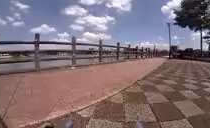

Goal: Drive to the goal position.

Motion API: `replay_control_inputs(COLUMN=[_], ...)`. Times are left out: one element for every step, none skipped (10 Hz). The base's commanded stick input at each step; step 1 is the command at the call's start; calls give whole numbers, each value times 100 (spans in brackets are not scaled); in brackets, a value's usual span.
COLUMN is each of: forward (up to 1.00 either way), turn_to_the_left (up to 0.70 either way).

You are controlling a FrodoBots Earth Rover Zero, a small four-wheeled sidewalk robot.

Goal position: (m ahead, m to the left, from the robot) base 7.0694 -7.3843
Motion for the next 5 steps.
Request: replay_control_inputs(forward=[30,30,30,30,30], turn_to_the_left=[27,27,27,8,0])
